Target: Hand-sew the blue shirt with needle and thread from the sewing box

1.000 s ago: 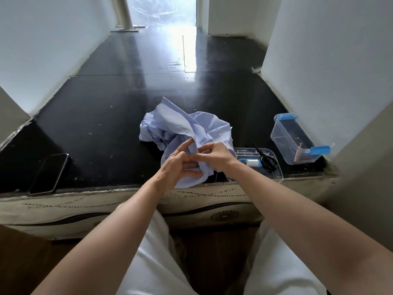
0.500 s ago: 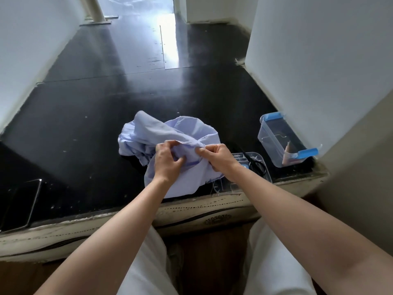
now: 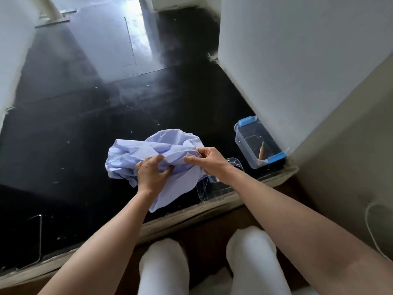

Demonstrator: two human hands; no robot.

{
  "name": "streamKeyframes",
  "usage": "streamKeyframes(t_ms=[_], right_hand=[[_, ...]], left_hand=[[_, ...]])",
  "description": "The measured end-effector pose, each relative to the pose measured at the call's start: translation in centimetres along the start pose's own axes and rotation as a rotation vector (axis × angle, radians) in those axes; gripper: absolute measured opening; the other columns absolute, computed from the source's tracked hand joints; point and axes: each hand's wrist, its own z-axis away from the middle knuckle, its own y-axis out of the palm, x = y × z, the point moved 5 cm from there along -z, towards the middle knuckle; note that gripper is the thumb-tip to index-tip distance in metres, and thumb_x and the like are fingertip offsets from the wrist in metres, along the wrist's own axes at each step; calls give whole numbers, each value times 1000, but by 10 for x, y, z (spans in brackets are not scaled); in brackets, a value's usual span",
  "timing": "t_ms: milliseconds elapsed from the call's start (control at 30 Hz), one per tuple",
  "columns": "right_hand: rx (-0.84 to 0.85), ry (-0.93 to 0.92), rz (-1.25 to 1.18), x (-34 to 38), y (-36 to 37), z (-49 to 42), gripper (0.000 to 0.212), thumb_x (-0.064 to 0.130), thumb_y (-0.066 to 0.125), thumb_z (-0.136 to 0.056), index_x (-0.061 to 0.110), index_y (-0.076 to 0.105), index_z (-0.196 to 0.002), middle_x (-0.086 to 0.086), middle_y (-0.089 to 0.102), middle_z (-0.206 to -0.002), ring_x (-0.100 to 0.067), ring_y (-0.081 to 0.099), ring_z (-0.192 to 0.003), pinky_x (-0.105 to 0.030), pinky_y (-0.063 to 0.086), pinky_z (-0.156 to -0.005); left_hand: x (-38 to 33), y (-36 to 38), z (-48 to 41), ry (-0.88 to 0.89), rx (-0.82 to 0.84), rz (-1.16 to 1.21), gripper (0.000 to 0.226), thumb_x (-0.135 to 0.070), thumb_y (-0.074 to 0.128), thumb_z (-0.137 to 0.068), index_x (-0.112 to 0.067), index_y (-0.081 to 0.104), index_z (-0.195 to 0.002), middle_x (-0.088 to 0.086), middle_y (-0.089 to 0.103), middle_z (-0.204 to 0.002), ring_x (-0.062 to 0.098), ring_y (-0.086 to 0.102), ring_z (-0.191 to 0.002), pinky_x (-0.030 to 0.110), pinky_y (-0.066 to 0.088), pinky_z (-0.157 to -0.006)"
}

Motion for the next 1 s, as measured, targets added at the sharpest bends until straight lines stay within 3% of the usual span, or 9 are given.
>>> streamKeyframes(t_ms=[100,267,333,467,600,733,867,933,1000], right_hand=[[-3,-37,-9,4,-8,11,27,18,78,-82,7,69,-105,-9,71,-97,-20,68,-91,-38,57,-83],[-3,-96,33,-16,-8,29,11,1,64,-86,8,65,-95,-6,65,-89,-14,62,-83,-28,54,-74],[-10,-110,44,-33,-2,39,13,0,62,-86,0,63,-98,-9,63,-88,-16,60,-80,-28,51,-71],[-52,-146,51,-61,2,63,10,-2,59,-85,5,59,-92,-5,57,-78,-11,53,-68,-19,44,-57],[-67,-151,15,-72,4,96,13,-2,57,-88,11,56,-87,-1,54,-72,-4,49,-54,-16,40,-46],[-59,-203,27,-61,5,126,8,9,61,-93,7,65,-98,-9,61,-83,-20,56,-74,-26,45,-58],[-97,-323,73,-37,-3,149,16,24,65,-93,9,62,-87,-8,59,-77,-16,55,-68,-21,43,-56],[-120,-387,87,-31,-8,163,22,30,65,-92,9,62,-85,-9,59,-76,-19,55,-69,-22,44,-57],[-129,-433,94,-30,-10,177,23,32,62,-93,13,60,-81,-5,59,-73,-18,56,-68,-22,47,-59]], left_hand=[[-10,-2,4,-8,51,82,38,-58,55,-67,-24,62,-82,0,66,-78,28,61,-85,41,44,-85],[19,34,20,-111,213,281,42,-75,58,-67,-42,69,-91,-2,69,-89,35,60,-107,56,49,-94],[38,49,32,-88,165,305,39,-77,60,-68,-45,70,-89,-5,69,-83,37,61,-105,55,53,-89],[45,53,61,-69,51,347,41,-81,61,-64,-49,69,-88,-4,71,-87,33,65,-99,53,53,-87],[25,34,100,42,-7,273,45,-78,52,-67,-36,67,-76,-1,71,-83,33,61,-99,51,46,-95],[2,13,127,168,-57,258,54,-65,48,-78,-15,66,-80,10,69,-79,35,62,-84,48,48,-85],[-23,-5,136,221,-59,271,11,-11,57,-92,-12,68,-94,6,66,-84,27,60,-81,29,48,-72],[-37,-11,146,270,-76,298,25,3,53,-87,-12,70,-98,2,67,-84,18,59,-79,21,45,-69],[-46,-14,155,303,-109,290,27,1,53,-87,-14,72,-99,1,68,-85,17,60,-78,20,46,-69]])
